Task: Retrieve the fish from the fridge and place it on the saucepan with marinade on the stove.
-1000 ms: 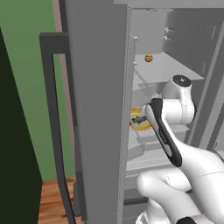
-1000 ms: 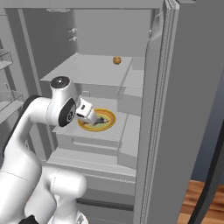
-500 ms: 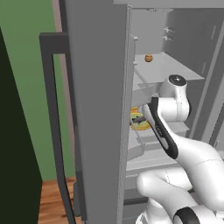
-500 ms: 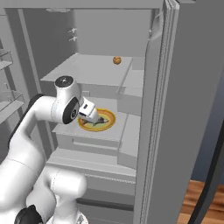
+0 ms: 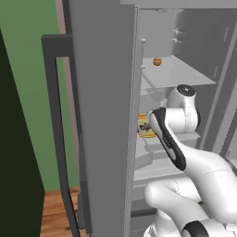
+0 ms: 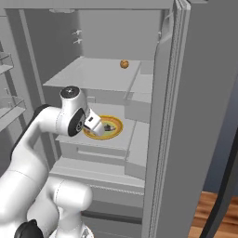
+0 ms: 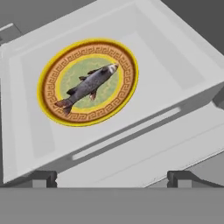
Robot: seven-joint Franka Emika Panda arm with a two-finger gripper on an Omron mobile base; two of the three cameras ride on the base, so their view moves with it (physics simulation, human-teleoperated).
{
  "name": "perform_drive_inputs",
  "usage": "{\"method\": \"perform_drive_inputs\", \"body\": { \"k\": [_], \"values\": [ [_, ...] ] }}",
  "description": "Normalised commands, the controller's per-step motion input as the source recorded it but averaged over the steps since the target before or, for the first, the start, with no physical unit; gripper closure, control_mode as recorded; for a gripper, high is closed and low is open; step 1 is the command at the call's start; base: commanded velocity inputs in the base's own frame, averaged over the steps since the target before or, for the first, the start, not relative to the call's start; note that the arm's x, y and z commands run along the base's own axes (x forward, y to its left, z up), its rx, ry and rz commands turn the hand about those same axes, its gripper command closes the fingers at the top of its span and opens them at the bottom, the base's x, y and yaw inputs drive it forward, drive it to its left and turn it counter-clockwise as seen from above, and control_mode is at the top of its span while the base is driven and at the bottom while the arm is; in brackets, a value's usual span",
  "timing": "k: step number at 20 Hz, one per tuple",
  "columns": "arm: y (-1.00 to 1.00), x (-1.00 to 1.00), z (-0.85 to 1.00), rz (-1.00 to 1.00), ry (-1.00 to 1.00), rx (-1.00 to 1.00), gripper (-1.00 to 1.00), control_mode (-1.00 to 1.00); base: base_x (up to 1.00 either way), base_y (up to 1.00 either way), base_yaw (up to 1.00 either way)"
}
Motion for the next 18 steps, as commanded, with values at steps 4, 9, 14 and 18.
{"method": "perform_drive_inputs", "body": {
  "k": [4, 9, 14, 18],
  "values": [
    [0.0, 0.21, -0.08, -0.01, -0.04, 0.0, -1.0, -1.0, 0.0, 0.0, 0.0],
    [0.0, 0.27, -0.06, 0.0, -0.03, 0.0, -1.0, -1.0, 0.0, 0.0, 0.0],
    [0.0, 0.28, -0.14, 0.0, -0.01, 0.0, -1.0, -1.0, 0.0, 0.0, 0.0],
    [0.0, 0.34, -0.13, 0.0, -0.01, 0.0, -1.0, -1.0, 0.0, 0.0, 0.0]
  ]
}}
